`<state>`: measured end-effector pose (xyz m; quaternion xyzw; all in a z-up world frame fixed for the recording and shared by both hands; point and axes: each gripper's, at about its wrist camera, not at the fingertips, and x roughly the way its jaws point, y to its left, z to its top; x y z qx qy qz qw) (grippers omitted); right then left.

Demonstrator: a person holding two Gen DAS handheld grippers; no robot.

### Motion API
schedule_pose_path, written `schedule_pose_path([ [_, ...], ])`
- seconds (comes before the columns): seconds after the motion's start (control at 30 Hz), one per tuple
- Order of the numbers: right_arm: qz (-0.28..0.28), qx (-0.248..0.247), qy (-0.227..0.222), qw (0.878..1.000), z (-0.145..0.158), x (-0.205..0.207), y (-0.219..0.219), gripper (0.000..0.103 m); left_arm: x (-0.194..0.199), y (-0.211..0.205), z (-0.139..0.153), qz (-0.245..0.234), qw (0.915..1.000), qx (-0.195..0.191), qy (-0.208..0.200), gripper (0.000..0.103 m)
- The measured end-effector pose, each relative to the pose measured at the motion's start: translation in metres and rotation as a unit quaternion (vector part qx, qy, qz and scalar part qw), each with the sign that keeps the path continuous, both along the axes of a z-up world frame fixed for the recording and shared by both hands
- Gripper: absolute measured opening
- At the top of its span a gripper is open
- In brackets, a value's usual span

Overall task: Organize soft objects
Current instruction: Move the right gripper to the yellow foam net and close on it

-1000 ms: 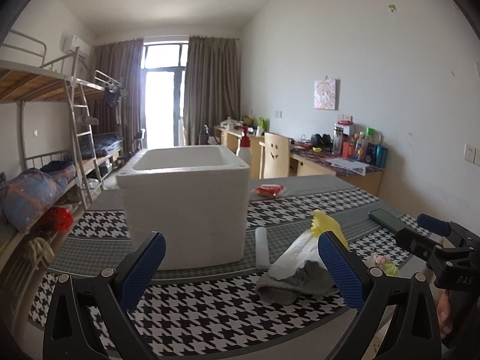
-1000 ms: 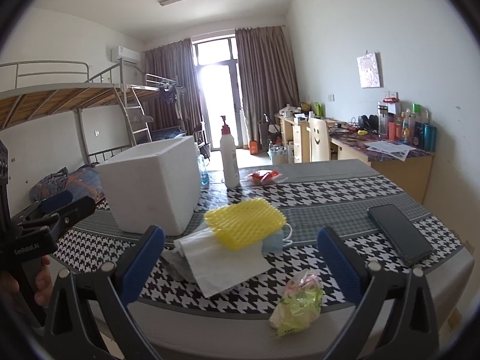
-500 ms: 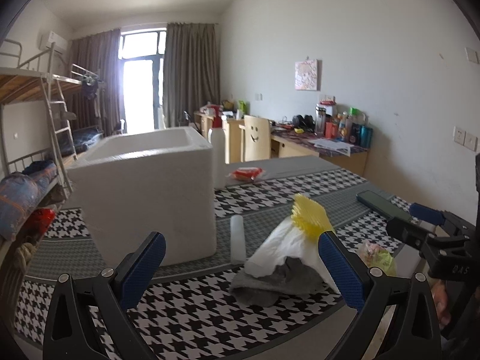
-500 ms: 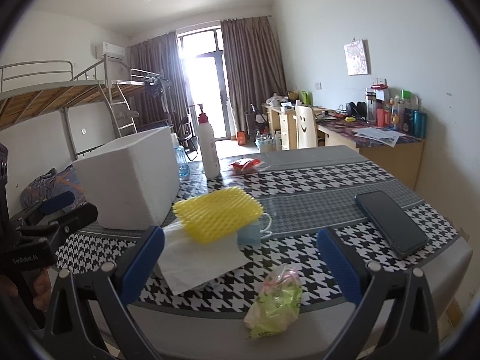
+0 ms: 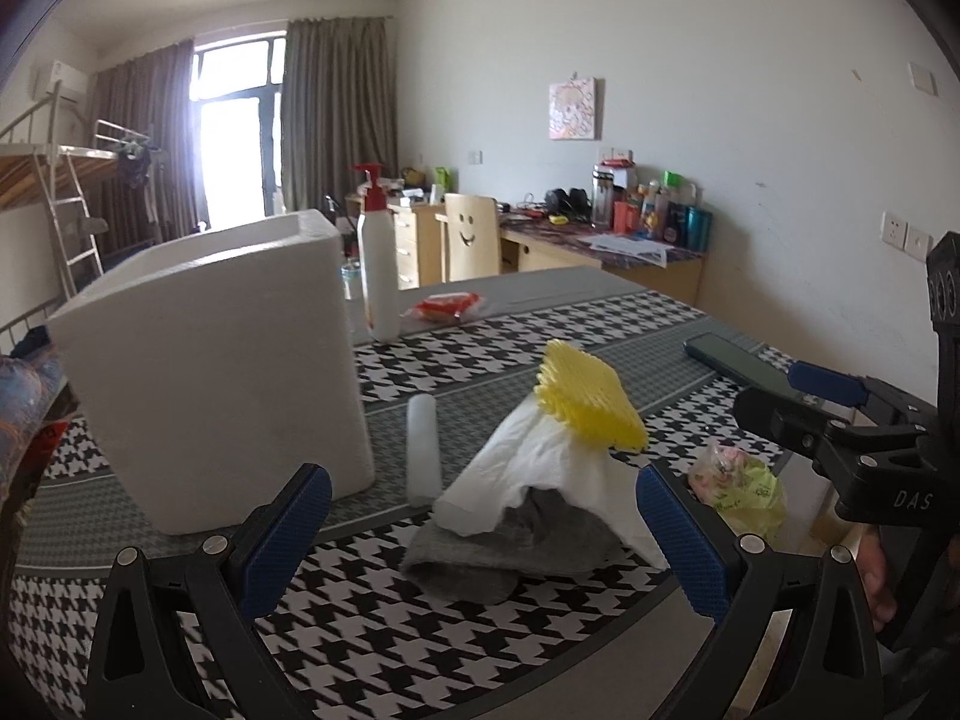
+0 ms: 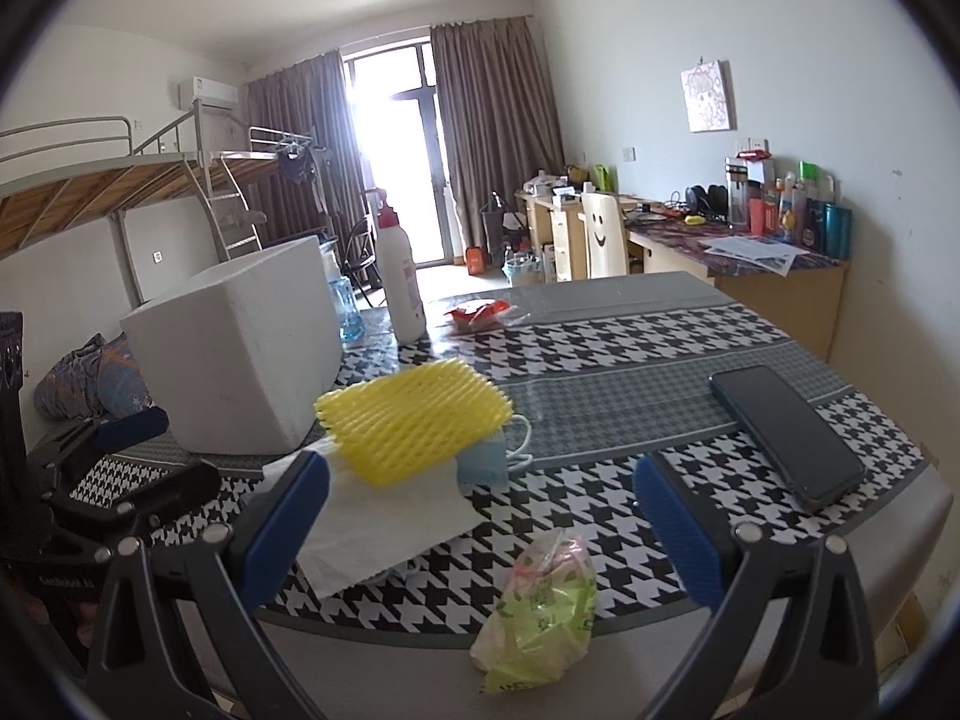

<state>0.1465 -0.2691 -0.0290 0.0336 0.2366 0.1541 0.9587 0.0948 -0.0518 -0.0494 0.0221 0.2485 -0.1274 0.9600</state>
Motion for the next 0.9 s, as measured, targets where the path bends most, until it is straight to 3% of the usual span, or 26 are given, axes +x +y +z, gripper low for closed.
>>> schedule_pose_path([
  [0.17, -0.008, 0.001, 0.004, 1.0, -0.002, 0.005, -0.006, 0.103, 0.008, -0.007, -0.005, -0.011, 0.9999, 0.002, 0.01, 0.101],
  [0.3, -0.011, 0.0, 0.01, 1.0, -0.006, 0.011, -0.009, 0.103, 0.016, -0.017, -0.009, -0.029, 0.9993, 0.006, 0.021, 0.093],
  [0.63, -0.009, 0.009, 0.027, 1.0, -0.008, 0.029, -0.011, 0.103, 0.03, -0.027, -0.022, -0.055, 0.9969, 0.003, 0.056, 0.056],
  [0.9, 0.051, 0.019, 0.043, 0.998, -0.01, 0.046, 0.016, 0.103, 0.036, -0.032, -0.031, -0.076, 0.9943, 0.005, 0.074, 0.03],
])
